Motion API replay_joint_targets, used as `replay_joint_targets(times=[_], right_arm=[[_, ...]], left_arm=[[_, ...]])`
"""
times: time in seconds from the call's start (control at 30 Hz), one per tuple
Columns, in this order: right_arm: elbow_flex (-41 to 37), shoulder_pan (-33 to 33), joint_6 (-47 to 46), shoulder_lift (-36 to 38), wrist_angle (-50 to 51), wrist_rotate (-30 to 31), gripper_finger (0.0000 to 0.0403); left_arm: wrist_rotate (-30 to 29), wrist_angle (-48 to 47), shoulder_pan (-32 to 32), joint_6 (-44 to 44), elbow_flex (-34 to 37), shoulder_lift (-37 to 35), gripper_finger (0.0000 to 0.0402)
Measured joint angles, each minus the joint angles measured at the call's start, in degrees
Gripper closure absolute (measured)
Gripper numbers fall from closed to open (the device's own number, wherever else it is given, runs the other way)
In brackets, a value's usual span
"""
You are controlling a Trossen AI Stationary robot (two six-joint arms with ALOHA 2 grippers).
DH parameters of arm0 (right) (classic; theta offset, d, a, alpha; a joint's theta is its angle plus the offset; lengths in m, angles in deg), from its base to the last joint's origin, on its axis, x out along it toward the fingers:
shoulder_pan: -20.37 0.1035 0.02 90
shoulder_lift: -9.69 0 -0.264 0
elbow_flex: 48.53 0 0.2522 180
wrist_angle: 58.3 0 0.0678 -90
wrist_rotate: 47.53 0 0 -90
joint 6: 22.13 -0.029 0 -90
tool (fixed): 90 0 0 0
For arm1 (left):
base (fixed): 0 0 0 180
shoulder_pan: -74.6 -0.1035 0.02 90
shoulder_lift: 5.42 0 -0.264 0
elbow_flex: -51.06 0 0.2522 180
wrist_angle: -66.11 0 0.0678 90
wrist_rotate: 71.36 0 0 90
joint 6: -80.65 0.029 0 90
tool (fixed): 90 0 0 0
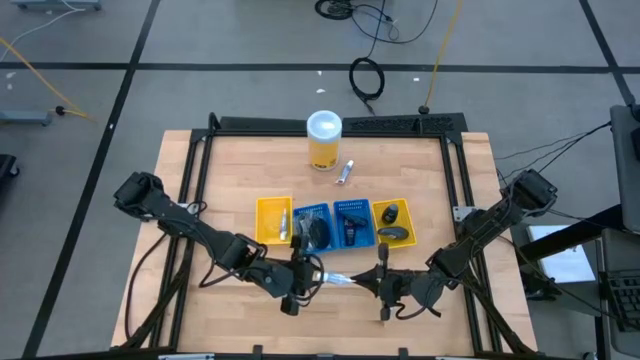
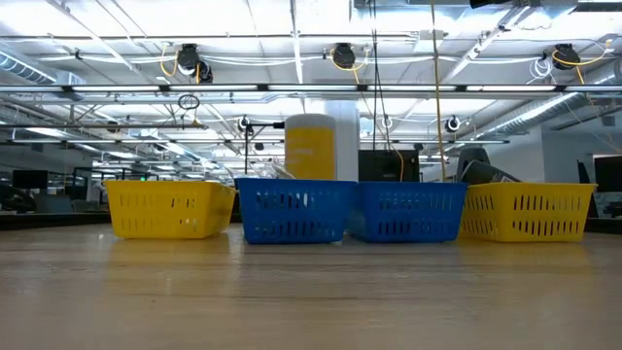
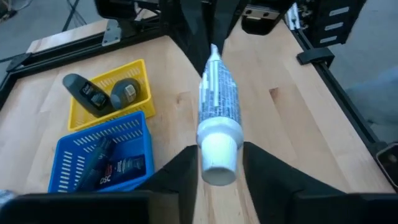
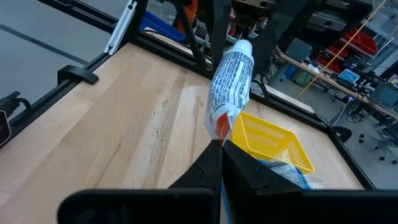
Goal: Pick & Place Travel size toiletries
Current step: Put the white toothpaste into the left yellow bin
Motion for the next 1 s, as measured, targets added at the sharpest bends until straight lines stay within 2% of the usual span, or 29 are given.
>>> replay_joint_targets(times=[0.23,0.77,0.9,1.0], right_arm=[[0.0,0.0,-0.1,0.0,0.1,-0.2,0.0403],[0.0,0.0,-0.5,0.0,0.4,0.1,0.0401],[0.0,-0.1,-2.3,0.0,0.5,0.2,0.0387],[0.1,0.2,-2.6,0.0,1.2,0.2,0.0363]], left_arm=[[1.6,-0.2,0.0,1.8,0.0,0.0,0.0364],[0.0,-0.2,0.0,1.1,0.0,0.0,0.0364],[-1.3,-0.1,0.0,1.3,0.0,0.0,0.0364],[-1.5,0.0,0.0,1.4,0.0,0.0,0.0364]])
